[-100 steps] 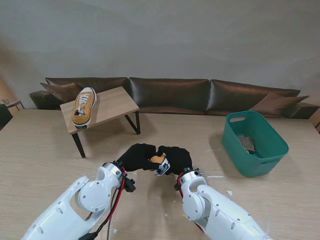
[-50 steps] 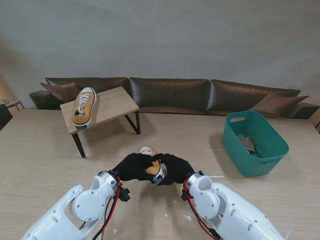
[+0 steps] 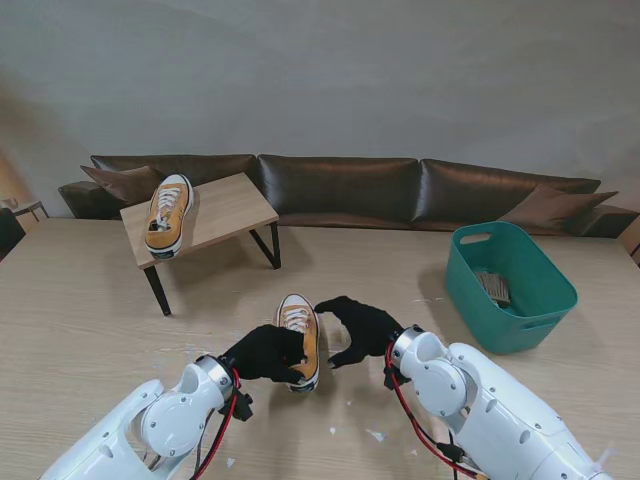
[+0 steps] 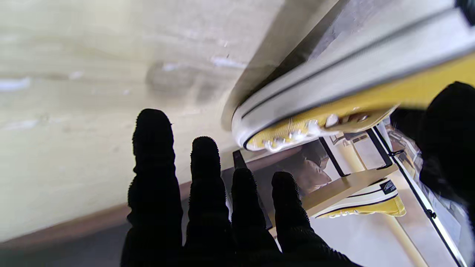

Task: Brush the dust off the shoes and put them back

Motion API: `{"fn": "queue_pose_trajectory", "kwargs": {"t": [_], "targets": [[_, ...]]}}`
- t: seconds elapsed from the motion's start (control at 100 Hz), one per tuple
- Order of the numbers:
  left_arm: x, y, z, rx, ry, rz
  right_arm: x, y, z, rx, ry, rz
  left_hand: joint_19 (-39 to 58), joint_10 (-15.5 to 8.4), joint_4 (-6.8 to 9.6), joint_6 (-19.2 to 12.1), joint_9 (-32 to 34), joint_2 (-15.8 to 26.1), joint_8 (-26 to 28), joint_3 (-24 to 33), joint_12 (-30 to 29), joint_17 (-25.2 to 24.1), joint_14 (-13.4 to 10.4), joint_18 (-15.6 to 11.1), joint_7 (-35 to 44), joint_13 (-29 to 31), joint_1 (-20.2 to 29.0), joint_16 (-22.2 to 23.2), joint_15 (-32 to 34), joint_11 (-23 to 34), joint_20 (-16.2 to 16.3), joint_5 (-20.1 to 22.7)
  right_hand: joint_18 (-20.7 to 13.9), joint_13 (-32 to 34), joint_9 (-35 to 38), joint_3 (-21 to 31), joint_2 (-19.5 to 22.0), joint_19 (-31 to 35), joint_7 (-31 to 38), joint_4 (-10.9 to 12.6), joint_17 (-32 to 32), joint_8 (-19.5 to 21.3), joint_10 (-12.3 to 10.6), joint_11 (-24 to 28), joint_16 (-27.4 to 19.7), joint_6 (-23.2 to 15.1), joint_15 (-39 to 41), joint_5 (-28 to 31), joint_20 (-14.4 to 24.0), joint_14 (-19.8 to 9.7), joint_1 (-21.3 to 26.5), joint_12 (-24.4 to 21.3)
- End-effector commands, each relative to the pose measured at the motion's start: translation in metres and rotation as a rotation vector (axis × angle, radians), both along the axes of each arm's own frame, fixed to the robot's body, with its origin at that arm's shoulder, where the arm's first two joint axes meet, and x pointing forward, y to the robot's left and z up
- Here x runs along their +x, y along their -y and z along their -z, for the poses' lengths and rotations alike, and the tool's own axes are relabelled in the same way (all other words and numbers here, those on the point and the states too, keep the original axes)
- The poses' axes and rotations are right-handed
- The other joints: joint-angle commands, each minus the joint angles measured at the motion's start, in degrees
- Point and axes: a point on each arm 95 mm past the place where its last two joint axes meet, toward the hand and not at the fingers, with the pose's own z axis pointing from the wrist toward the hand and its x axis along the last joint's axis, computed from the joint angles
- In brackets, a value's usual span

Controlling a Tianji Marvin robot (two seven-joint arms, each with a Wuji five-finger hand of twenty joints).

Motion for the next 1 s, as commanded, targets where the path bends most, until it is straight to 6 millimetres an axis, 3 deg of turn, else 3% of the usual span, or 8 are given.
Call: {"fn": "queue_pose_trajectory", "kwargs": {"t": [0.0,0.32,0.44,0.51,0.6,0.65,0.71,0.99], "targets": [[-0.004,-0.001,0.01,0.037,-0.028,0.021,0.007,0.0,-0.014,0.0,0.029,-0.002,-0.23,-1.63,1.19,-1.65,2.65,0.76,0.88,4.38,1.29,-0.43,-1.2,-2.07,1.93,1.79,4.5,0.81,-0.03,1.97,0.65,-0.44,-1.23,-1.09,-2.32,2.41,-2.95,-1.06,-0.27,-1.26,-27.79,-0.4,-0.95,0.01,-0.91,0.89,-0.24,-1.45,-0.61,-1.33,-4.0,-1.14],[-0.003,0.001,0.018,0.08,-0.031,0.028,0.01,0.0,-0.016,0.024,0.066,0.033,2.09,-1.46,1.17,-1.92,1.73,1.54,1.68,3.83,2.34,-3.8,0.41,-2.61,1.61,-0.61,4.57,2.94,0.61,1.4,3.44,-1.13,-1.26,1.58,1.99,-0.78,1.41,-0.07,1.79,-0.8,-26.39,-0.7,-1.56,0.31,-0.52,-0.97,1.2,2.02,-0.35,-0.77,-2.15,-1.34],[-0.005,0.001,0.018,0.089,-0.037,0.015,0.009,0.001,-0.015,0.032,0.065,0.04,3.54,0.81,1.36,-1.63,-1.41,3.35,0.03,0.95,2.64,-7.12,1.38,-1.37,-4.17,-3.82,4.0,2.77,2.46,-0.48,5.51,-2.12,-1.0,2.26,2.82,-1.89,2.62,0.43,2.36,-0.62,-26.3,-0.87,-1.59,0.22,-0.36,-1.46,1.55,2.59,-0.39,-0.67,-1.38,-1.35],[-0.006,0.0,0.017,0.097,-0.034,0.014,0.008,0.0,-0.015,0.036,0.063,0.041,3.19,2.97,1.14,-3.16,-7.79,2.86,-5.35,-1.28,-0.63,-9.88,2.17,-0.82,-16.07,-7.19,1.02,2.76,2.56,-1.16,6.72,-2.54,-1.03,2.63,3.2,-2.21,3.05,0.59,2.61,-0.5,-26.26,-0.95,-1.54,0.22,-0.25,-1.72,1.76,2.92,-0.44,-0.58,-1.15,-1.33],[-0.007,-0.001,0.015,0.097,-0.02,0.011,0.008,0.0,-0.015,0.037,0.062,0.04,2.49,4.65,0.43,-3.37,-15.06,3.82,-6.59,1.51,-17.55,-12.76,3.28,-0.67,-30.99,-10.71,-4.97,2.43,2.51,-1.81,8.66,-2.24,-0.85,3.5,3.93,-2.55,3.58,0.86,2.9,-0.42,-26.0,-1.02,-1.61,0.25,-0.03,-1.9,2.24,3.49,-0.48,-0.58,-0.97,-1.3],[-0.007,-0.002,0.013,0.095,-0.006,0.008,0.008,0.0,-0.015,0.041,0.059,0.041,2.39,4.93,3.11,-3.07,-16.99,4.67,-11.95,6.96,-19.48,-13.91,3.64,-0.64,-41.95,-12.01,-10.68,2.5,2.72,-3.04,9.39,-1.45,-0.89,3.56,4.14,-2.79,3.79,0.92,2.96,-0.38,-26.08,-1.08,-1.68,0.22,0.02,-2.0,2.31,3.58,-0.52,-0.51,-0.74,-1.31],[-0.008,-0.003,0.011,0.094,0.007,0.007,0.008,0.0,-0.015,0.045,0.057,0.042,1.9,5.04,3.36,-3.91,-19.93,6.35,-16.73,5.86,-23.01,-15.76,4.67,-0.43,-49.94,-14.17,-11.74,2.43,2.17,-5.97,10.39,-2.61,-0.8,3.88,4.47,-3.19,4.13,1.08,3.09,-0.36,-25.97,-1.13,-1.69,0.19,0.13,-2.14,2.51,3.8,-0.53,-0.39,-0.69,-1.3],[-0.009,-0.01,-0.003,0.064,0.02,-0.005,0.007,0.0,-0.015,0.062,0.052,0.051,-6.48,3.52,3.49,-5.39,-23.48,11.71,-19.59,-0.74,-32.02,-23.02,9.16,2.11,-54.68,-21.96,-13.32,-4.96,-11.59,-10.59,9.78,-3.16,-0.39,5.37,6.54,-4.85,6.09,1.7,3.66,-0.08,-25.6,-1.44,-1.94,-0.26,0.56,-3.62,3.11,5.37,-0.7,0.2,0.03,-1.35]]}}
